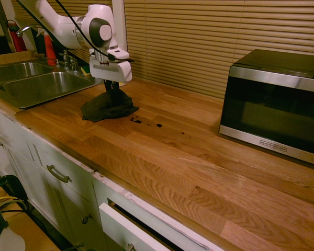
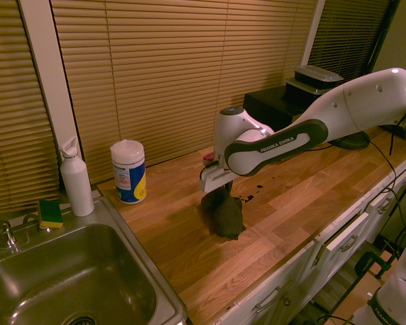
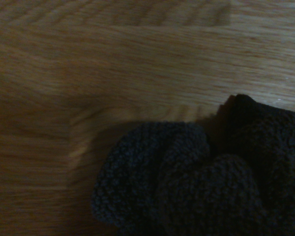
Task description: Clear the spill
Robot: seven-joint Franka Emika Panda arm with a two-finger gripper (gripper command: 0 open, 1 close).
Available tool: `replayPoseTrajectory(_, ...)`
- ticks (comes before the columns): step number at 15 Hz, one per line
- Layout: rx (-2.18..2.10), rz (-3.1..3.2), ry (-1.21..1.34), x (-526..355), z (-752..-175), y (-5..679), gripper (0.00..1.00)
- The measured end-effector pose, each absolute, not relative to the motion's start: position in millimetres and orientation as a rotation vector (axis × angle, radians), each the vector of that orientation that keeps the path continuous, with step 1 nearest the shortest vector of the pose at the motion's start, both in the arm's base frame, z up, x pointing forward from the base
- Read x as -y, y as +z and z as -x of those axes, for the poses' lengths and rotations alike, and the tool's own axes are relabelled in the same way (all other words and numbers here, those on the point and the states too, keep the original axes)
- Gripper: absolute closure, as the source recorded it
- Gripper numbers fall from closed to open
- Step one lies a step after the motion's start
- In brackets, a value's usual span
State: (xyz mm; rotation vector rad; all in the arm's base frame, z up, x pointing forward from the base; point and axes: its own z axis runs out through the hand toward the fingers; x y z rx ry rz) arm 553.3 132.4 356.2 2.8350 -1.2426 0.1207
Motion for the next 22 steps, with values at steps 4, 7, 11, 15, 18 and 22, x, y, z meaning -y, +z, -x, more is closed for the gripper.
replayPoseTrajectory(4,1.303,-2.784,0.146,-84.2,-548.7,359.5,1.00)
replayPoseTrajectory(7,1.365,-2.759,0.167,-56.4,-551.4,359.4,1.00)
replayPoseTrajectory(11,1.474,-2.701,0.184,0.9,-555.8,361.2,1.00)
replayPoseTrajectory(15,1.575,-2.656,0.186,64.3,-553.6,362.3,1.00)
replayPoseTrajectory(18,1.643,-2.648,0.182,99.3,-550.3,361.0,1.00)
replayPoseTrajectory(22,1.615,-2.675,0.184,91.4,-552.1,362.1,1.00)
